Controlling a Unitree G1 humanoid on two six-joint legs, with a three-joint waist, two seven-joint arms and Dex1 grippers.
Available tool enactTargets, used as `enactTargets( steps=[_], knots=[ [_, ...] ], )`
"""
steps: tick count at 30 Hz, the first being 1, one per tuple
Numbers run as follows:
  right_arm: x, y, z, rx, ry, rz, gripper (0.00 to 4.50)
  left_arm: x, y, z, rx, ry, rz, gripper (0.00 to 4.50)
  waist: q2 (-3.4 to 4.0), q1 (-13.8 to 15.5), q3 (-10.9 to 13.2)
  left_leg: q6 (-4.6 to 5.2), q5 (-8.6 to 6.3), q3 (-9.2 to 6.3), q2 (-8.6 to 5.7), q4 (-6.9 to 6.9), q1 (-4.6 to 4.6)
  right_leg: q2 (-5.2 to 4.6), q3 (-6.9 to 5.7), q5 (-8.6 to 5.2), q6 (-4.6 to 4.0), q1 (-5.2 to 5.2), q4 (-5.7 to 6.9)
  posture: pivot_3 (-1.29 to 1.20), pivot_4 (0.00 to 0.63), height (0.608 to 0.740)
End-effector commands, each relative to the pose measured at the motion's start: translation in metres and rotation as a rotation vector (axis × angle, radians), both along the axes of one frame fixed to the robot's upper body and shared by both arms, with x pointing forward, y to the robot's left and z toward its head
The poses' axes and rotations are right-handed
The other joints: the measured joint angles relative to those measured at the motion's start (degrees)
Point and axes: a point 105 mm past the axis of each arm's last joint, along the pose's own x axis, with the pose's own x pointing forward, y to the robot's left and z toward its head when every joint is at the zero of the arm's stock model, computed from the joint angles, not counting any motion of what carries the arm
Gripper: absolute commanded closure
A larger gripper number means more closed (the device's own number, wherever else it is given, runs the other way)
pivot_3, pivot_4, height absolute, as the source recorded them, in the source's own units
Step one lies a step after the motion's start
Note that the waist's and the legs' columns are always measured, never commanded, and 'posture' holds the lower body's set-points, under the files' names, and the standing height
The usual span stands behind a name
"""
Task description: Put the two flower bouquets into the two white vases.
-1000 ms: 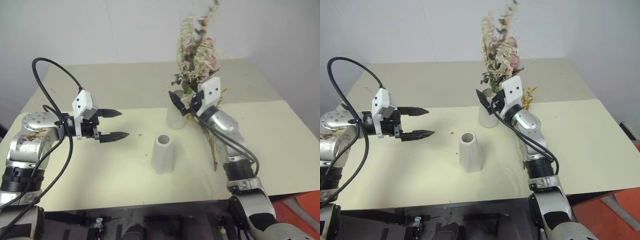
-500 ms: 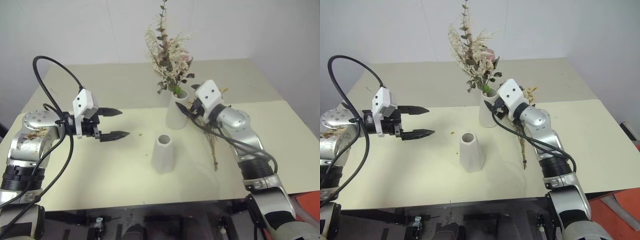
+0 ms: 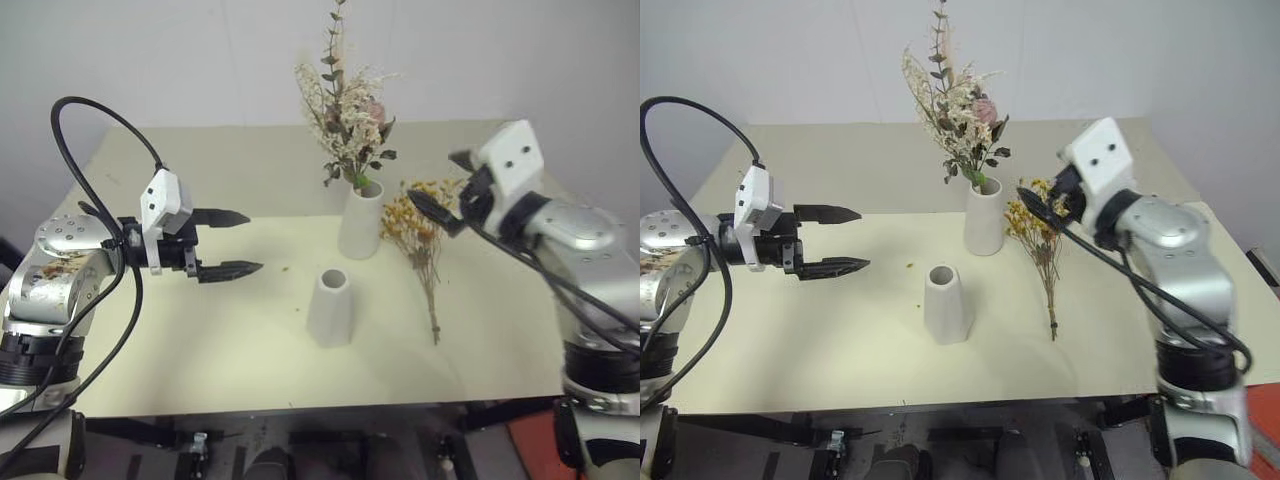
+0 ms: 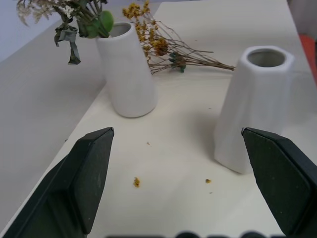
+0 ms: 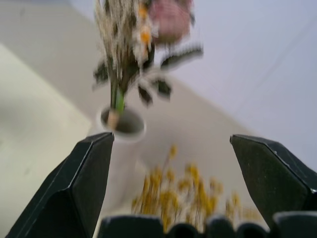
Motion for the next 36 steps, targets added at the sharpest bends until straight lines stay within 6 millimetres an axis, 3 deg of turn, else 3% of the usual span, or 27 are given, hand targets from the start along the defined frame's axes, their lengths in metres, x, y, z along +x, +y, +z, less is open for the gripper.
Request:
enactTargets(
  steps=[1,4,8,18,26,30,36],
  knots=[
    [-0.008,-0.014,-0.024,0.024,0.163,-0.111,0.04,-0.007,-0.006,0.009,0.003,-0.029,-0.033,0.00,0.00,0.16,0.00,0.00,0.00,0.02,-0.01,0.00,0.00,0.00,0.01,0.00,0.00,0.00,0.00,0.00,0.150,0.740],
    [-0.009,-0.028,-0.055,0.048,0.385,-0.200,0.04,-0.005,-0.010,0.009,-0.009,-0.023,-0.045,0.00,0.00,0.14,0.00,0.00,0.00,0.05,-0.02,0.01,0.00,-0.01,0.03,0.00,0.00,-0.02,0.01,0.00,0.150,0.740],
    [0.001,-0.042,-0.075,0.055,0.533,-0.310,0.04,-0.001,-0.014,0.003,0.020,-0.011,-0.049,0.00,0.00,0.07,0.00,0.00,0.00,0.12,-0.04,0.00,-0.02,-0.02,0.03,0.00,0.00,-0.02,0.00,0.00,0.150,0.740],
    [0.019,-0.024,-0.075,0.082,0.626,-0.262,0.04,0.002,-0.015,-0.002,0.011,-0.008,-0.033,0.00,0.00,0.10,0.00,0.02,-0.01,0.49,-0.02,0.00,-0.11,-0.02,0.02,0.00,0.00,-0.08,0.01,0.00,0.150,0.740],
    [0.037,-0.021,-0.088,0.115,0.662,-0.280,0.04,-0.003,-0.016,0.000,-0.004,-0.014,-0.039,0.00,0.00,0.02,0.00,0.02,-0.01,0.53,-0.01,0.00,-0.10,-0.02,0.02,0.00,0.00,-0.09,0.01,0.00,0.150,0.740],
    [0.043,-0.020,-0.092,0.111,0.666,-0.282,0.98,-0.003,-0.016,0.001,-0.005,-0.017,-0.041,0.00,0.00,0.07,0.00,0.02,-0.01,0.54,-0.01,0.00,-0.11,-0.02,0.03,0.01,0.00,-0.10,0.02,0.00,0.150,0.740],
    [0.049,-0.022,-0.089,0.107,0.651,-0.301,3.15,-0.006,-0.017,0.004,-0.008,-0.026,-0.050,0.00,0.00,0.07,0.00,0.02,-0.01,0.55,-0.01,-0.01,-0.12,-0.02,0.02,0.01,0.00,-0.10,0.03,0.00,0.150,0.740]
  ],
)
